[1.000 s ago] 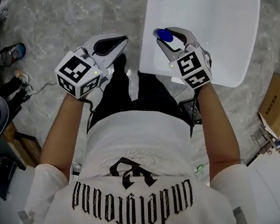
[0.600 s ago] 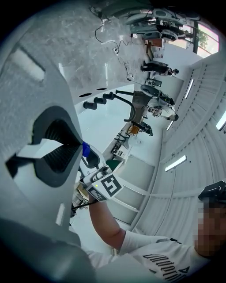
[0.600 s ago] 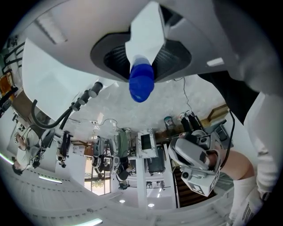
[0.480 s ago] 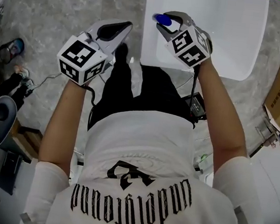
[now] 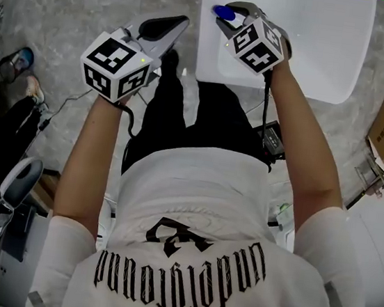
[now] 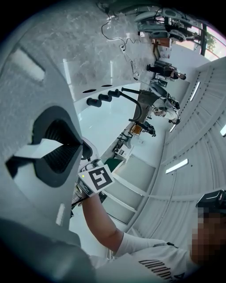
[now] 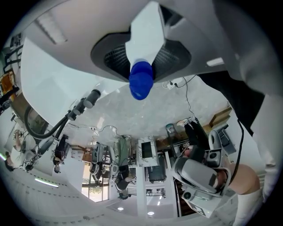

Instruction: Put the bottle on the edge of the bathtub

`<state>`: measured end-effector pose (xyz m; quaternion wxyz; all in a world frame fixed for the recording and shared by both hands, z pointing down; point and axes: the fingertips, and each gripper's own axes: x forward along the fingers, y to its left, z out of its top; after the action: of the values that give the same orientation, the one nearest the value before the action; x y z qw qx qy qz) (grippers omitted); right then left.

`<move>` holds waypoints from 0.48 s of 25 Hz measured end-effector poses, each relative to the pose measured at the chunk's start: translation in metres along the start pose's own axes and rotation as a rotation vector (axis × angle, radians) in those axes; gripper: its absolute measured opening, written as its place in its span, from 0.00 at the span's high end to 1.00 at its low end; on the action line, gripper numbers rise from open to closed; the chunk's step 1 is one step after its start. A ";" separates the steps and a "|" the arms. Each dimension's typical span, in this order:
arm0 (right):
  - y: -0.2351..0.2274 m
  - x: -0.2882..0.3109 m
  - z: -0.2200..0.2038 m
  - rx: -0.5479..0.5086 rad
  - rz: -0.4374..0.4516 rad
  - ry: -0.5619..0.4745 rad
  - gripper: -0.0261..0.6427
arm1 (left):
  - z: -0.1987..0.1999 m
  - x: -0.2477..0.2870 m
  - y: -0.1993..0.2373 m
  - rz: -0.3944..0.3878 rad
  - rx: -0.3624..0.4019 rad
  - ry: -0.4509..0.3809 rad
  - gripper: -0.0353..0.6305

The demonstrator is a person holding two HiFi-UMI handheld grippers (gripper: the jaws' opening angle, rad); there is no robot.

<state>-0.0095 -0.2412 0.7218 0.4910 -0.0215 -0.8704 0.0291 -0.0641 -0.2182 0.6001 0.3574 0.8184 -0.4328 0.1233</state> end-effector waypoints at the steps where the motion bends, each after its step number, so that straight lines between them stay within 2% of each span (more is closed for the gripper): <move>1: -0.001 0.000 -0.002 0.003 0.000 0.002 0.74 | 0.000 0.001 -0.003 -0.004 0.000 0.002 0.94; 12: -0.002 0.003 -0.002 0.019 -0.014 -0.020 0.74 | 0.002 0.004 -0.005 -0.019 -0.008 0.005 0.94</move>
<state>-0.0091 -0.2428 0.7252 0.4827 -0.0103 -0.8750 0.0343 -0.0579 -0.2202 0.5978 0.3629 0.8208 -0.4244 0.1204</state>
